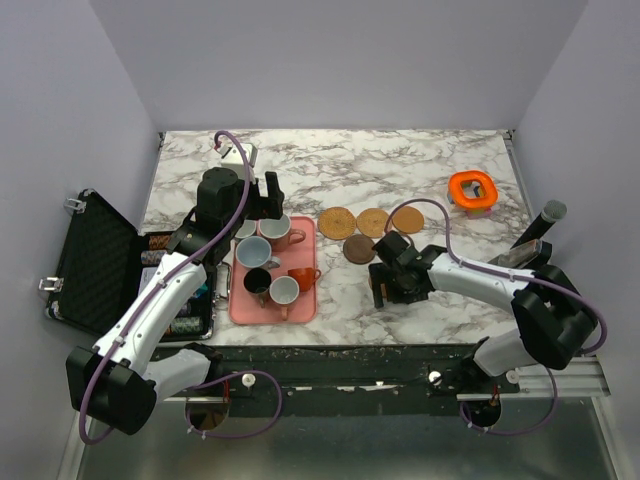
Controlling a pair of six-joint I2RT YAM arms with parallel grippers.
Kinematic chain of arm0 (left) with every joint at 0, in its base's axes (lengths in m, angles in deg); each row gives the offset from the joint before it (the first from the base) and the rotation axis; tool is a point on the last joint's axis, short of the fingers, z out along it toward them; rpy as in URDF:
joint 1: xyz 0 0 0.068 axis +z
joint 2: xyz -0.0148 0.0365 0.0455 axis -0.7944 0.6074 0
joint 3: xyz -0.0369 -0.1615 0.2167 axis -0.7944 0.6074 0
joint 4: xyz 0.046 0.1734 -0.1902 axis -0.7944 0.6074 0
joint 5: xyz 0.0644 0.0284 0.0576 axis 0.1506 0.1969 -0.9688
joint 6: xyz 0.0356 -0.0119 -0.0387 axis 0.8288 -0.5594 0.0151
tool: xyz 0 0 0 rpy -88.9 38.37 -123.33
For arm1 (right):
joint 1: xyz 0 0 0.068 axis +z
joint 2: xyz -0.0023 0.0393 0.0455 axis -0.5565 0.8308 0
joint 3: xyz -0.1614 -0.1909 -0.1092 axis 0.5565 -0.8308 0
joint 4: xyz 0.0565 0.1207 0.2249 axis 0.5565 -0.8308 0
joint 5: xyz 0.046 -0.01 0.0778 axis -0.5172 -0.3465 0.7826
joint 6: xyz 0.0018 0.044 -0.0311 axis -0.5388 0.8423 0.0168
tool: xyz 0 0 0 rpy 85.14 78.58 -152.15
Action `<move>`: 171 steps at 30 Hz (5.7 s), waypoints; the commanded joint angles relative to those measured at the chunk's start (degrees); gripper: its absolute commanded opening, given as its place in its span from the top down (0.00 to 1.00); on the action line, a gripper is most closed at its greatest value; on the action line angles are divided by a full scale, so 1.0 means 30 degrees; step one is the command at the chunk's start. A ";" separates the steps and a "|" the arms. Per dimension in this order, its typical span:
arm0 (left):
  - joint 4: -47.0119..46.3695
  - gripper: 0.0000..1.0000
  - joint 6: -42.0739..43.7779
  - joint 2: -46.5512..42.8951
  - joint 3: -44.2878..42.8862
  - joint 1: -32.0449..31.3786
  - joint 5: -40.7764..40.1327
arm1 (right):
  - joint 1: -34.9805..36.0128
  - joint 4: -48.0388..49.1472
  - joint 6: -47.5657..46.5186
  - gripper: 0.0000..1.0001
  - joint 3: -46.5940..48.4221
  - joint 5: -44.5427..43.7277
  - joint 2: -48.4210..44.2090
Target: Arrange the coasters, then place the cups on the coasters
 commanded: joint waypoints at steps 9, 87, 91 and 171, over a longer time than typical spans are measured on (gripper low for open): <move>-0.0361 0.01 -0.0140 -0.0244 0.0138 -0.0108 -0.0361 | 0.0115 0.1210 0.0624 0.21 0.0447 -0.1085 0.1827; -0.0450 0.01 -0.0052 -0.0449 0.0255 -0.0079 -0.0800 | 0.0027 0.1824 -0.1103 0.00 0.2059 -0.3664 -0.1128; -0.0450 0.01 0.0006 -0.0332 0.0314 0.0037 -0.1181 | 0.0027 0.2964 -0.1746 0.00 0.2234 -0.3372 -0.2272; 0.3151 1.00 -0.0521 0.6142 -0.4048 0.1680 0.2891 | -0.0032 0.3908 -0.7871 0.24 0.6214 0.0583 -0.4826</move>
